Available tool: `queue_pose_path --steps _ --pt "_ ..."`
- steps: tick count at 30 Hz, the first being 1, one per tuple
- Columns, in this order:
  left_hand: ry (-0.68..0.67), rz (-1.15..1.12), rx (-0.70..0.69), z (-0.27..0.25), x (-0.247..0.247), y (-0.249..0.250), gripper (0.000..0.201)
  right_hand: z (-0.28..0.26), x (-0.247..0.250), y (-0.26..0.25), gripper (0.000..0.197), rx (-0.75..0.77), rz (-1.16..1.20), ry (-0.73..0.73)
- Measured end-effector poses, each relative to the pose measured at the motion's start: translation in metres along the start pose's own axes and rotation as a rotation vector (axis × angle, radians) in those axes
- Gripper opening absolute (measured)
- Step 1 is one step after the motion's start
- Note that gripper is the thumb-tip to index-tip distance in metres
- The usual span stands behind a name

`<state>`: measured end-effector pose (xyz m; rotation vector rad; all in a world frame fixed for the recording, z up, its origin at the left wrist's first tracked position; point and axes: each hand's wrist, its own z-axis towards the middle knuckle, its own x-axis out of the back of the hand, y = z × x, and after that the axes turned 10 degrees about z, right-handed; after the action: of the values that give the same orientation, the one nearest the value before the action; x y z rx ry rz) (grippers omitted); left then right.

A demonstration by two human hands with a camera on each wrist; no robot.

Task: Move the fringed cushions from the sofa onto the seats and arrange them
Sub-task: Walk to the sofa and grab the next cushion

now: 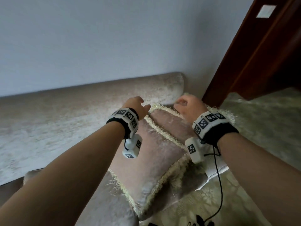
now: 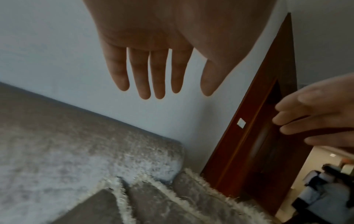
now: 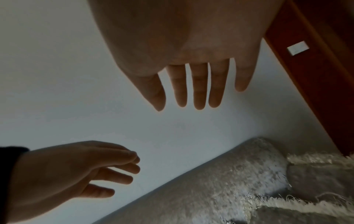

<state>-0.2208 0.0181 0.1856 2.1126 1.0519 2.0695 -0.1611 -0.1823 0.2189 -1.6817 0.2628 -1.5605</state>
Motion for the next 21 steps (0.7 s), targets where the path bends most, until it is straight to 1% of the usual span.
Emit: queue_pose_path --steps 3,7,10,14,18,21 --pt "0.003 -0.019 -0.007 0.019 -0.006 0.028 0.052 0.027 0.014 0.015 0.035 -0.008 0.003 -0.008" --pt "0.035 -0.04 0.058 0.048 -0.011 0.033 0.052 0.066 0.007 0.032 0.036 0.024 0.022 -0.073" --pt "0.064 -0.045 0.153 0.061 -0.017 0.025 0.052 0.094 -0.003 0.043 0.037 0.077 0.042 -0.16" --pt "0.123 -0.068 0.349 0.067 -0.016 0.012 0.052 0.14 -0.017 0.048 0.036 0.143 0.075 -0.28" --pt "0.157 -0.068 0.528 0.054 -0.025 -0.009 0.053 0.168 -0.049 0.047 0.039 0.192 0.084 -0.421" --pt "0.153 -0.09 0.642 0.033 -0.042 -0.031 0.053 0.169 -0.083 0.045 0.042 0.225 0.074 -0.526"
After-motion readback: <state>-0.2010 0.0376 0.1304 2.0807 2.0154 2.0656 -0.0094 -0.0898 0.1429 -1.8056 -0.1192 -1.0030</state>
